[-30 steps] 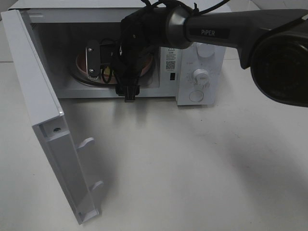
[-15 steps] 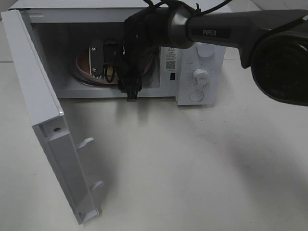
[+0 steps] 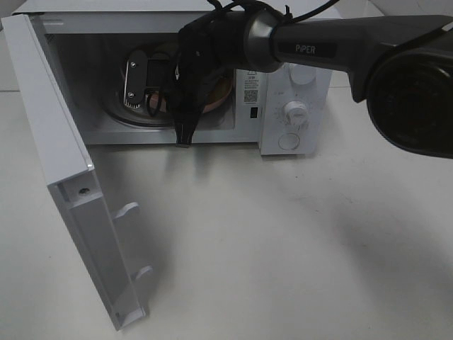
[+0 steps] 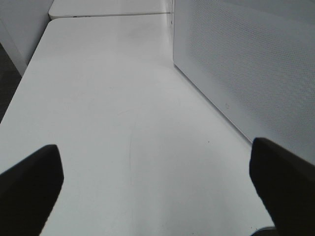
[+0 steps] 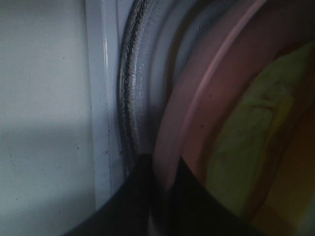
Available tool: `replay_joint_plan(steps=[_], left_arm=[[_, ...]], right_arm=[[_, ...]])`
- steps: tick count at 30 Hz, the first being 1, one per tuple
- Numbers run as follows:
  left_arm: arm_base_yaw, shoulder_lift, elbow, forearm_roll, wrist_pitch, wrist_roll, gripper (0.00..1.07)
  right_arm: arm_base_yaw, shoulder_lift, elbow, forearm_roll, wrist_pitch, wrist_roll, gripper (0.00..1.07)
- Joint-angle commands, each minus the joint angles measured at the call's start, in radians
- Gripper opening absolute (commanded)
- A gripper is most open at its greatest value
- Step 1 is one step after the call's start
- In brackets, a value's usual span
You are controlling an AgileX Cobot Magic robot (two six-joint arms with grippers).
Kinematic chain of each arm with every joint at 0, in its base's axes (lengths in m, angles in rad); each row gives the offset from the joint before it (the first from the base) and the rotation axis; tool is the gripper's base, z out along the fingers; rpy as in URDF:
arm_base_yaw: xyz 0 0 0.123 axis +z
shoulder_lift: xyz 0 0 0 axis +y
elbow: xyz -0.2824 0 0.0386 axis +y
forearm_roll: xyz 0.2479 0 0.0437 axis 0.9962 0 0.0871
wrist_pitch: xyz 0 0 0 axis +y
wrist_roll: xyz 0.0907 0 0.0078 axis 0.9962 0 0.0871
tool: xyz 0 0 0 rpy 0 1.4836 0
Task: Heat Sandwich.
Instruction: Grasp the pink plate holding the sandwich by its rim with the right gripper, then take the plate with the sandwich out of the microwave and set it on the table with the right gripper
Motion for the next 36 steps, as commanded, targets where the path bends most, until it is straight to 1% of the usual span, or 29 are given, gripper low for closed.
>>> replay_joint_plan(steps=[1,13,19,36], left_arm=[[-0.002,-0.005,0.000,-0.005,0.001,-0.001,0.98],[-0.002,-0.005,0.000,-0.005,0.001,-0.001,0.98],[-0.002,-0.005,0.000,-0.005,0.001,-0.001,0.98],[-0.002,-0.005,0.000,-0.005,0.001,-0.001,0.98]], right_arm=[[-0.005,-0.002,0.000,0.002,0.039,0.028,0.00],[-0.005,-0.004,0.000,0.011,0.094,-0.065,0.00],[-0.004,-0.021,0.002,0.035,0.094,-0.134,0.00],[0.010,-0.067,0.002,0.042,0.108,-0.230,0.00]])
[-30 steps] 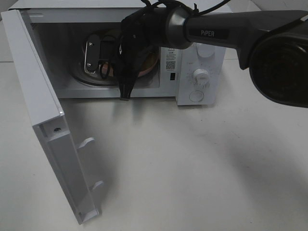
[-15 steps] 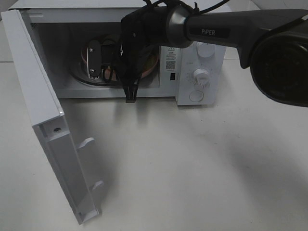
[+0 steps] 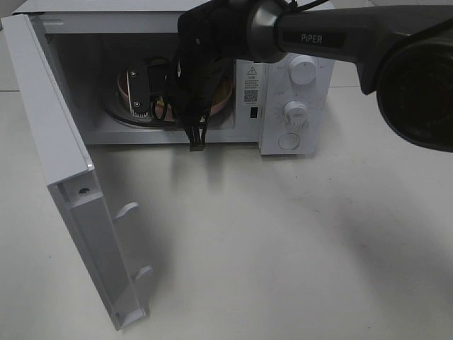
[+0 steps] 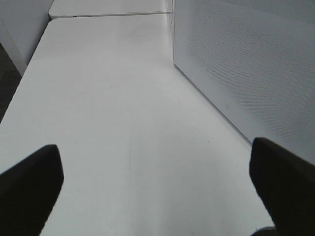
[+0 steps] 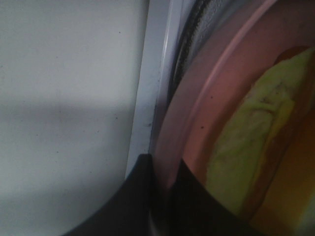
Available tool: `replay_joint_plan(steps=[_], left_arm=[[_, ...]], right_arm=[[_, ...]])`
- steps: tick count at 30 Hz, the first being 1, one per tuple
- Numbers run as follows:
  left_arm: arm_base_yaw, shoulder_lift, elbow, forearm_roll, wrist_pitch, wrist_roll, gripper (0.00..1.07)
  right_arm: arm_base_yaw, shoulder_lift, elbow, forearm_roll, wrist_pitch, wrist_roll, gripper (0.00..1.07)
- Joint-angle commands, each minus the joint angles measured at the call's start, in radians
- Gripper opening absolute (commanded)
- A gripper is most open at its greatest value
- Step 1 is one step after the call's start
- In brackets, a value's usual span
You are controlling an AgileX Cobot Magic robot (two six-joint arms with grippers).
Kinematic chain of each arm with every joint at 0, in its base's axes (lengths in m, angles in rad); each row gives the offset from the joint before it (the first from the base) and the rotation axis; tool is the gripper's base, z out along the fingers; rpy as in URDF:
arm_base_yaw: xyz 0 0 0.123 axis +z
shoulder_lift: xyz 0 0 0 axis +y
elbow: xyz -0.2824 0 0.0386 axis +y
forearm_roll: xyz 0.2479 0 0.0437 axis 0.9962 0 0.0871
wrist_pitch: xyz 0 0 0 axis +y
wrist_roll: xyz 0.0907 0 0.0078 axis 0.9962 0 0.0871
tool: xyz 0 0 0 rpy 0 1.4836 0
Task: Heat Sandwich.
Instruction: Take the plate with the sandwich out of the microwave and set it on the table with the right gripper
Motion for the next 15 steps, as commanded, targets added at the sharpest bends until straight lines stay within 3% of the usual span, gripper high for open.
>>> replay_joint_plan(steps=[1,4,15], left_arm=[[-0.002,-0.005,0.000,-0.005,0.001,-0.001,0.98],[-0.002,-0.005,0.000,-0.005,0.001,-0.001,0.98],[-0.002,-0.005,0.000,-0.005,0.001,-0.001,0.98]], right_arm=[[0.004,-0.031,0.000,0.006,-0.024,-0.037,0.00],[0.004,-0.037,0.011,0.012,-0.031,-0.050,0.00],[0.007,-0.194,0.318,0.013,-0.295,-0.222,0.00]])
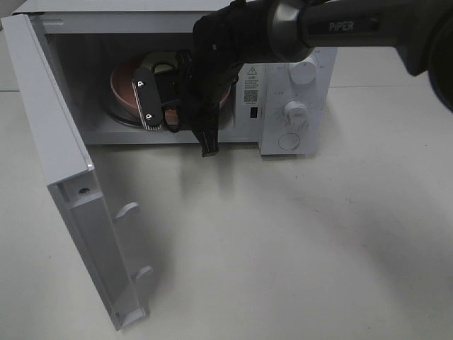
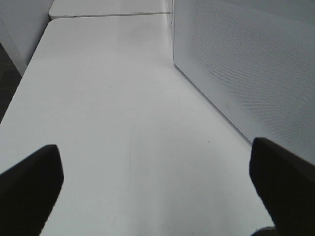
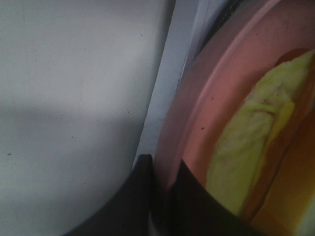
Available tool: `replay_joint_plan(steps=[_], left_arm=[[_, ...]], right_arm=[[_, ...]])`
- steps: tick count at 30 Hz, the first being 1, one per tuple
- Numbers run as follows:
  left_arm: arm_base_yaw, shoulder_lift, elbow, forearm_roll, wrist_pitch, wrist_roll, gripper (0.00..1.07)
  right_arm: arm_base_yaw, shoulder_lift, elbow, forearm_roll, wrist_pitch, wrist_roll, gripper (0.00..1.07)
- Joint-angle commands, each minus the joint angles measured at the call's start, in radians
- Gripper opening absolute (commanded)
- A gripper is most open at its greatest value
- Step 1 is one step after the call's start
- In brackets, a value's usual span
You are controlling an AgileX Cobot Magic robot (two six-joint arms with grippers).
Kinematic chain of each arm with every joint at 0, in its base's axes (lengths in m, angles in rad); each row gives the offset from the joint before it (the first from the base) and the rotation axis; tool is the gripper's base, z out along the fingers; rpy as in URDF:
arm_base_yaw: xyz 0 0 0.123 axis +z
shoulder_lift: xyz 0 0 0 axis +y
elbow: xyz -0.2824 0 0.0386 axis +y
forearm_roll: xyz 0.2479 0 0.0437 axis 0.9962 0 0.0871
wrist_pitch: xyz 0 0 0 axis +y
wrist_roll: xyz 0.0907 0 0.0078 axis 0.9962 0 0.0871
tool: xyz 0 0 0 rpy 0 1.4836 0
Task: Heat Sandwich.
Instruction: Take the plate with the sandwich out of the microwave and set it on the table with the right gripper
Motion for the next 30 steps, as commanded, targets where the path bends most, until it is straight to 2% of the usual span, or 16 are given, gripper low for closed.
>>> replay_joint_plan(steps=[1,10,30], left_arm=[[-0.002,-0.005,0.000,-0.006,0.001,-0.001,0.98],[-0.002,-0.005,0.000,-0.006,0.001,-0.001,0.98],[-0.002,-0.005,0.000,-0.006,0.001,-0.001,0.98]], right_arm=[[0.009,-0.076,0.088,-0.008,-0.125,-0.080,0.00],[0.015,-0.172,0.244,-0.008,-0.162,-0.126,0.00],[0.027,-0.341,0.463,-0.008,-0.168,-0.127,0.00]])
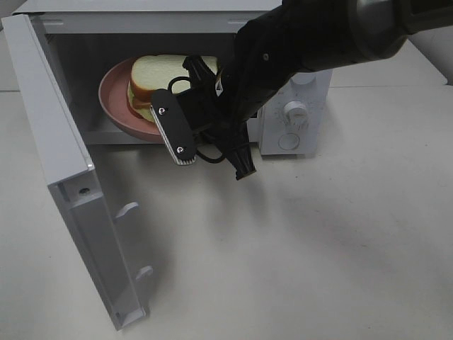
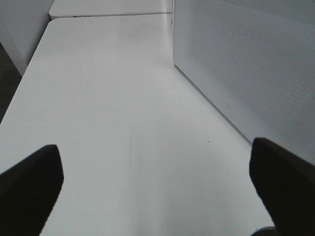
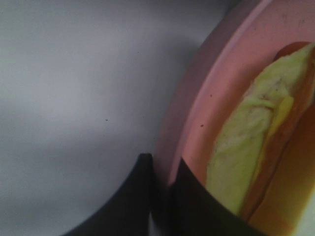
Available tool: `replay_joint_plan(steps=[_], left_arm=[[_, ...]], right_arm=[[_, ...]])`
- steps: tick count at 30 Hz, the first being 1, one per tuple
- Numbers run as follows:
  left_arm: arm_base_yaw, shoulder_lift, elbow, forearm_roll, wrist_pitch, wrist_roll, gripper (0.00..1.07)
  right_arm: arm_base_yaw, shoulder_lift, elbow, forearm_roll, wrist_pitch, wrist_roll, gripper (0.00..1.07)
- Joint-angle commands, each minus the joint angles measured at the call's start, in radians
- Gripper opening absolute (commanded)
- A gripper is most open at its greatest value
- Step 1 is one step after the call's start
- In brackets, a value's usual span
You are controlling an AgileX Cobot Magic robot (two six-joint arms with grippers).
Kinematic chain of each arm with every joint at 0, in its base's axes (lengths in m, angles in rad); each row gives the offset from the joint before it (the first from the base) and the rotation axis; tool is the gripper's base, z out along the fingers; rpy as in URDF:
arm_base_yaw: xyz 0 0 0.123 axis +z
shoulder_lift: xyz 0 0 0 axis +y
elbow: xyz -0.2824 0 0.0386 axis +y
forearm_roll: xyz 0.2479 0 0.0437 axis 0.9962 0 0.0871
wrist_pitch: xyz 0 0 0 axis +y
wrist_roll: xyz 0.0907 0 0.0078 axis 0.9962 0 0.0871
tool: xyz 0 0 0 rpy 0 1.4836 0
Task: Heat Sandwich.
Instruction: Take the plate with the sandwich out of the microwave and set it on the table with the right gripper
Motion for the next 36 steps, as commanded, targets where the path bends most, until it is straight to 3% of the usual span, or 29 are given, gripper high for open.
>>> replay_joint_plan(steps=[1,36], left_arm=[[-0.002,-0.005,0.000,-0.006,0.001,-0.001,0.98],[-0.002,-0.005,0.000,-0.007,0.001,-0.001,0.98]], right_arm=[[-0.006,-0.036,0.023,-0.008,-0.016,-0.001,0.00],[-0.006,-0.441,0.464,-0.012,-0.040,0.001,0.00]])
